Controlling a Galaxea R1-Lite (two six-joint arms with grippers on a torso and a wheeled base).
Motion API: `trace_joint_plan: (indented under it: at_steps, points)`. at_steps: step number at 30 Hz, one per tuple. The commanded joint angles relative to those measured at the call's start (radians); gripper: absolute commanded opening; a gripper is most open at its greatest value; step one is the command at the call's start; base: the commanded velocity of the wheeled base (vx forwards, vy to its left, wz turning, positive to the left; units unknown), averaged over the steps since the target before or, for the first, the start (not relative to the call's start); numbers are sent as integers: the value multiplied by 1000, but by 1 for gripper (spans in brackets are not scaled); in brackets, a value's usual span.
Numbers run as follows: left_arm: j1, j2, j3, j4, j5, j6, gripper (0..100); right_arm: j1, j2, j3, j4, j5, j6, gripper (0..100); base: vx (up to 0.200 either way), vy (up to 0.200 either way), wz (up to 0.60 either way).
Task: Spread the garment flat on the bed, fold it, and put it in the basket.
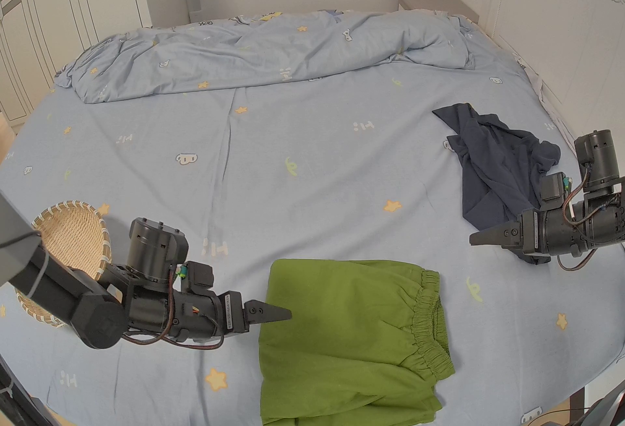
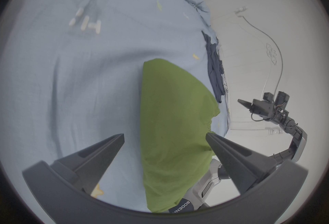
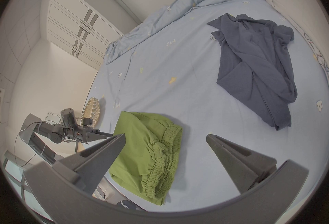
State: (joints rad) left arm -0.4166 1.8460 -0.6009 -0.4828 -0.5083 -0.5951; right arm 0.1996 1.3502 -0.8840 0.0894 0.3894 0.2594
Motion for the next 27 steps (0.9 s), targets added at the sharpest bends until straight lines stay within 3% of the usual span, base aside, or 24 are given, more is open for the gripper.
trace_joint_plan:
  at_steps: [1, 14, 18, 20, 26, 27]
  points:
    - [-21, 114, -8, -19, -1, 3, 100, 11, -8, 4, -7, -1, 1, 100, 0, 0, 0]
    - [-157, 222, -31, -180, -29, 1, 100, 23, -10, 17, -7, -3, 1, 100, 0, 0, 0]
    - [-168, 225, -31, -220, -116, 1, 100, 21, -8, 23, -7, -4, 1, 100, 0, 0, 0]
    - [-168, 222, -22, -223, -208, 3, 100, 18, -8, 23, -7, -4, 1, 100, 0, 0, 0]
    - [-162, 223, -20, -223, -233, 3, 100, 20, -5, 23, -17, -4, 0, 100, 0, 0, 0]
    - [-162, 223, -20, -223, -231, 3, 0, 21, -5, 23, -19, -4, 1, 100, 0, 0, 0]
